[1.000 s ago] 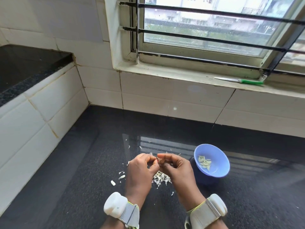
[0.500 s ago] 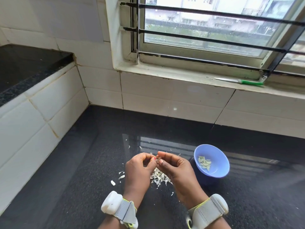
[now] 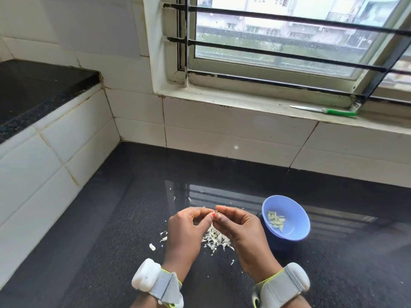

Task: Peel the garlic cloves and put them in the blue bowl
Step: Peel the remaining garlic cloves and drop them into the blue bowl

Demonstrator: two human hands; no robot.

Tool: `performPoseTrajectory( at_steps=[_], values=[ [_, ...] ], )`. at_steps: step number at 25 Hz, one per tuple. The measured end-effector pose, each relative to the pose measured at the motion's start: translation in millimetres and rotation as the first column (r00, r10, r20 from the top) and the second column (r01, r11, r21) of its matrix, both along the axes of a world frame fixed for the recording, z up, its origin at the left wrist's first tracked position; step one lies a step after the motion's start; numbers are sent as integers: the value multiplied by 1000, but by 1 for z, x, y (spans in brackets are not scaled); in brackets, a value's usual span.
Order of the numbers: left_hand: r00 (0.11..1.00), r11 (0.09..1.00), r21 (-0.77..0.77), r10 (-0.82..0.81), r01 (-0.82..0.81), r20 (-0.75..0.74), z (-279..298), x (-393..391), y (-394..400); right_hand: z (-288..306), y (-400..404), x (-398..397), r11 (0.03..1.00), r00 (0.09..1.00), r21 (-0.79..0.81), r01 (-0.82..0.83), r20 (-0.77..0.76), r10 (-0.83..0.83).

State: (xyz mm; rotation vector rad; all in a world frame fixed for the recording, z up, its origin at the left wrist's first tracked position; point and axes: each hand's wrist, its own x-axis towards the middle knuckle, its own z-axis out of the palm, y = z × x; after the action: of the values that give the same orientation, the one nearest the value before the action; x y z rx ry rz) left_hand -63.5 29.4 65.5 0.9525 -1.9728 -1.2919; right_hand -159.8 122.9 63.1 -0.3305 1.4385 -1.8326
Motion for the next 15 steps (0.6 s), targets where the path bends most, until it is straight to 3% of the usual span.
performPoseTrajectory(
  at_steps=[15],
  values=[
    [999, 979, -204, 24, -15, 41, -9, -3, 3, 2, 0, 6, 997, 990, 79, -13, -140, 24]
  ],
)
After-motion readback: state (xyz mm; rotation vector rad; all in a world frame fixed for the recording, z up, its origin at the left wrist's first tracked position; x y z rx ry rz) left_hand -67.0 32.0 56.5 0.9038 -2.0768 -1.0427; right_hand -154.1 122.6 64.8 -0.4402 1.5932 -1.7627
